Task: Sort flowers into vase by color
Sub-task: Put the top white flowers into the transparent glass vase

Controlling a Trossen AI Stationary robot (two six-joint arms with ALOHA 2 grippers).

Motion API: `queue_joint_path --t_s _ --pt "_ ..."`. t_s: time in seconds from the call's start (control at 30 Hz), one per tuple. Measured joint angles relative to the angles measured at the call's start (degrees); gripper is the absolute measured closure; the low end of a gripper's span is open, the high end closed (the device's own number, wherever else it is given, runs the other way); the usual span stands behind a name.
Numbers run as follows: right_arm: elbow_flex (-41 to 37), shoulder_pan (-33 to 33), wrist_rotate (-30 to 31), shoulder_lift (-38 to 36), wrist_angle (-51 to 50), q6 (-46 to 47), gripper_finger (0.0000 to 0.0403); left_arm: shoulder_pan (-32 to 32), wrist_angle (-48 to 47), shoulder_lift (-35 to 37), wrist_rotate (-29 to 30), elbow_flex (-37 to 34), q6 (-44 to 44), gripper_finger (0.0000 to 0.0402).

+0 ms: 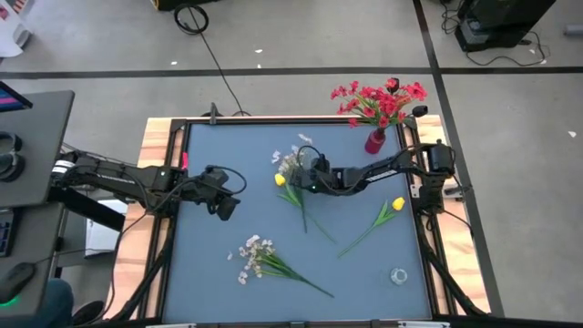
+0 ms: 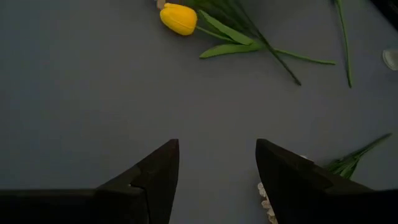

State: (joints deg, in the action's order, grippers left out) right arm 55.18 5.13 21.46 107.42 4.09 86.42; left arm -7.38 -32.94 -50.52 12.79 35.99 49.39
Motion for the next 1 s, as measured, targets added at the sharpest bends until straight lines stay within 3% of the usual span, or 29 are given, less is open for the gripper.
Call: queue_joint_path --t_s 0.33,0.8,1.0 --pt "0.0 -3.6 10.7 -9.7 0.5 -9.9 0.0396 0.0 6.0 0.0 -0.7 0.0 -1.9 0.0184" --pt "-1.3 -9.9 15.4 -32.3 2.4 -41.1 0.0396 0.0 42.5 -4.1 -1.0 0.0 -24.2 0.0184" --pt "-9.0 -13.5 9.9 -42.9 11.0 -49.7 0.0396 0.0 59.5 -11.0 -1.0 0.0 -28.2 0.0184"
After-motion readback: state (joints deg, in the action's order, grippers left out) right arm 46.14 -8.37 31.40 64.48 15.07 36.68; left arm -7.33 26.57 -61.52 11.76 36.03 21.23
